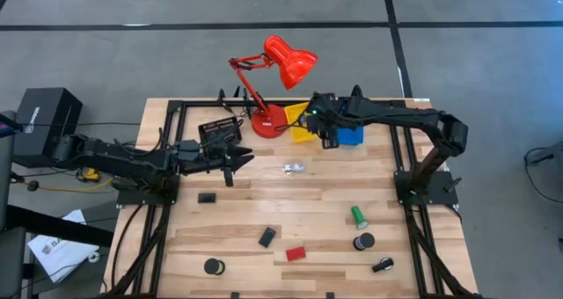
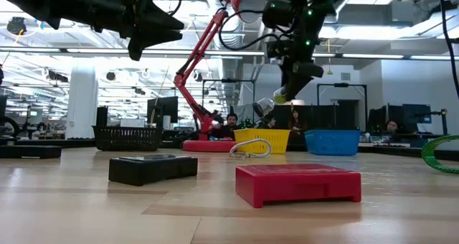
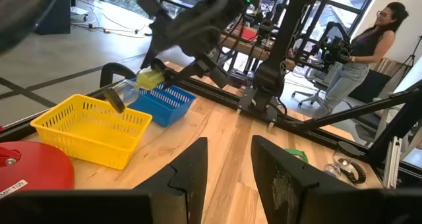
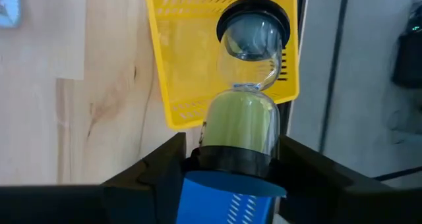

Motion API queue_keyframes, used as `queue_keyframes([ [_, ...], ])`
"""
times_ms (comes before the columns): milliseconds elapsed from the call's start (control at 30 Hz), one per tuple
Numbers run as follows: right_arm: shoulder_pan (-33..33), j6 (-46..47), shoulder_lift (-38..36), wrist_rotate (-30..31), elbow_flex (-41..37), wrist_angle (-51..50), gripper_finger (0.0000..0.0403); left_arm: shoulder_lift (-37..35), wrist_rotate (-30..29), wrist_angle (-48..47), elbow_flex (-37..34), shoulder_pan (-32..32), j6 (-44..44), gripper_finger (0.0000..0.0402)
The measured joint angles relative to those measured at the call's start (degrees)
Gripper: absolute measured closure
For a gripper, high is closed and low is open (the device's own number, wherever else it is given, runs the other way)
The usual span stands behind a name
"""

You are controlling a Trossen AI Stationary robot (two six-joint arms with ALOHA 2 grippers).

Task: Pick & Place Office items
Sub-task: Put the light green hourglass into the yellow bin

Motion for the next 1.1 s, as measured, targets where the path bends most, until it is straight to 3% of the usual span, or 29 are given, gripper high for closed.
queue_keyframes([
  [133, -0.99, -0.09, 0.0, -1.46, -1.77, 1.93, 0.0184, 0.0, 0.0, 0.0, 0.0, 0.0, 0.0, 0.0289],
  [400, -1.14, 0.91, 0.0, -1.89, -1.85, 2.6, 0.0205, 0.0, 0.0, 0.0, 0.0, -0.02, 0.0, 0.0289],
  [567, -0.21, 2.56, 1.07, -3.11, -1.76, 2.74, 0.0185, 0.0, 0.0, 0.0, 0.0, 0.0, -0.07, 0.0289],
  [733, 0.53, 2.91, 4.84, -3.29, -1.77, 2.14, 0.0206, 0.02, 0.0, -0.02, 0.0, -0.04, -0.09, 0.0289],
  [1100, 3.17, -1.18, 7.69, -3.1, 1.74, -8.04, 0.0189, 0.02, 0.02, -0.02, 0.0, -0.2, 0.0, 0.0289],
])
